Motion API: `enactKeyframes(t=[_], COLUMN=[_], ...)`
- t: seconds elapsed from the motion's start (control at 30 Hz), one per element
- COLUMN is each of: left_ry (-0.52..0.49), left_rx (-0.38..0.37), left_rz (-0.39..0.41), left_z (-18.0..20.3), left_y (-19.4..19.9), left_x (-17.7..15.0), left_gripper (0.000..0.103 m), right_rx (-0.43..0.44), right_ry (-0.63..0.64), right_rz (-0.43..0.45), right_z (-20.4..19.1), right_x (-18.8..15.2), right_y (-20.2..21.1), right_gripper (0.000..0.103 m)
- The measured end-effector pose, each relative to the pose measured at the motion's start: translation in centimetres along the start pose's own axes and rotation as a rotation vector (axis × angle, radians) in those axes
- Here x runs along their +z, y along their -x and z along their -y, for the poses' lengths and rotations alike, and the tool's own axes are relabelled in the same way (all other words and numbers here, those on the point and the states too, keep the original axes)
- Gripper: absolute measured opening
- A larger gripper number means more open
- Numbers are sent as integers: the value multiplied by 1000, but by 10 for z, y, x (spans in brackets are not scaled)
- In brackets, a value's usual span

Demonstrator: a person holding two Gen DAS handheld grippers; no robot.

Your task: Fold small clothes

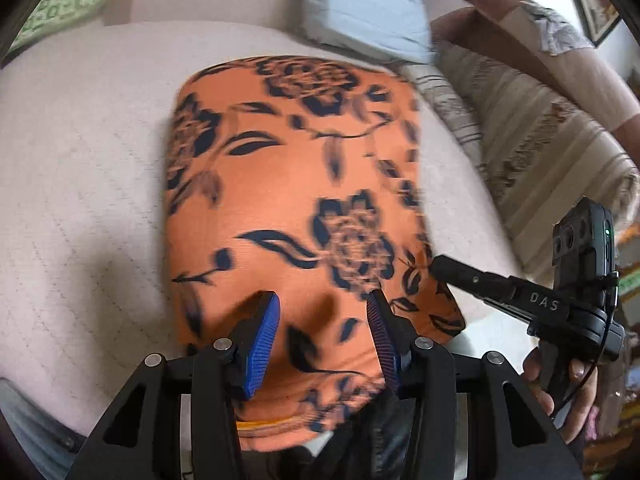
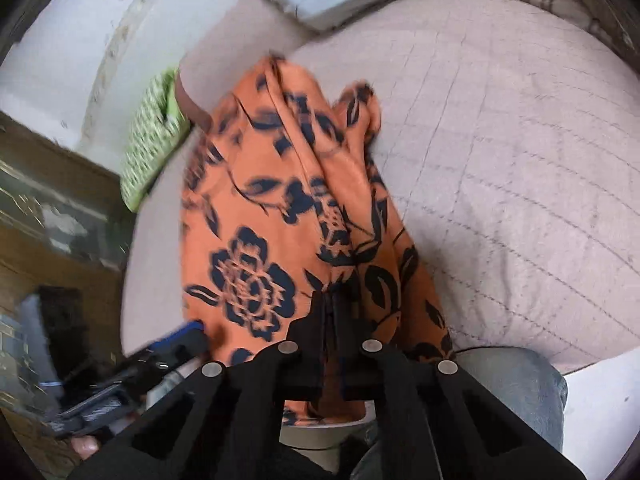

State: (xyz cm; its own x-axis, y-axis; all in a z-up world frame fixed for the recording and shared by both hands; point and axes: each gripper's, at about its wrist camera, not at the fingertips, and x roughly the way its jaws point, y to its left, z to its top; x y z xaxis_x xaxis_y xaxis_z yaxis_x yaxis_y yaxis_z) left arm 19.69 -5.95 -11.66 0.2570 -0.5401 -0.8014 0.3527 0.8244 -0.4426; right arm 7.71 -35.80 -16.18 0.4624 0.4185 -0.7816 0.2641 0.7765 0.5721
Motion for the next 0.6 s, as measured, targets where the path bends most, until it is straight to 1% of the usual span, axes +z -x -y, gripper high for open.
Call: enactKeyframes(t=[0.07, 0.1, 0.13, 0.17, 0.2, 0.23, 0.27, 0.3, 0.33, 0.43, 0.47, 0.53, 0.6], left_ry=[-40, -49, -49, -46, -45, -44, -43, -41, -43, -77, -98, -149, -189], left_rx=[4, 5, -6, -10, -6, -1, -3, -6, -8, 19, 29, 79, 160], left_rz=[13, 14, 9, 4, 2, 5, 9, 8, 5, -37, -54, -102, -176], left_z=[10, 13, 16, 18, 20, 22, 26, 30, 35, 59, 69, 88, 105], left_y=[-3, -5, -7, -9, -10, -12, -13, -13, -16, -34, -42, -65, -95], left_x=[3, 5, 8, 12, 17, 23, 31, 39, 47, 74, 82, 93, 98], left_gripper=[45, 45, 45, 45, 45, 45, 46, 46, 47, 48, 49, 49, 49], right_rx=[4, 20, 40, 75, 82, 58, 48, 51, 55, 62, 52, 21, 9], right_ry=[35, 54, 65, 79, 86, 86, 81, 76, 70, 51, 44, 37, 39], right_rz=[53, 67, 71, 69, 60, 53, 45, 39, 35, 13, 8, -3, -16], right_z=[-3, -4, -5, -5, -6, -6, -6, -4, -2, 9, 10, 12, 11], right_x=[-1, -2, -3, -6, -10, -13, -13, -15, -18, -20, -21, -22, -22], right_y=[23, 31, 34, 36, 35, 33, 29, 27, 22, 14, 8, -2, -10], right_gripper=[2, 2, 2, 8, 9, 14, 30, 37, 38, 38, 38, 37, 31])
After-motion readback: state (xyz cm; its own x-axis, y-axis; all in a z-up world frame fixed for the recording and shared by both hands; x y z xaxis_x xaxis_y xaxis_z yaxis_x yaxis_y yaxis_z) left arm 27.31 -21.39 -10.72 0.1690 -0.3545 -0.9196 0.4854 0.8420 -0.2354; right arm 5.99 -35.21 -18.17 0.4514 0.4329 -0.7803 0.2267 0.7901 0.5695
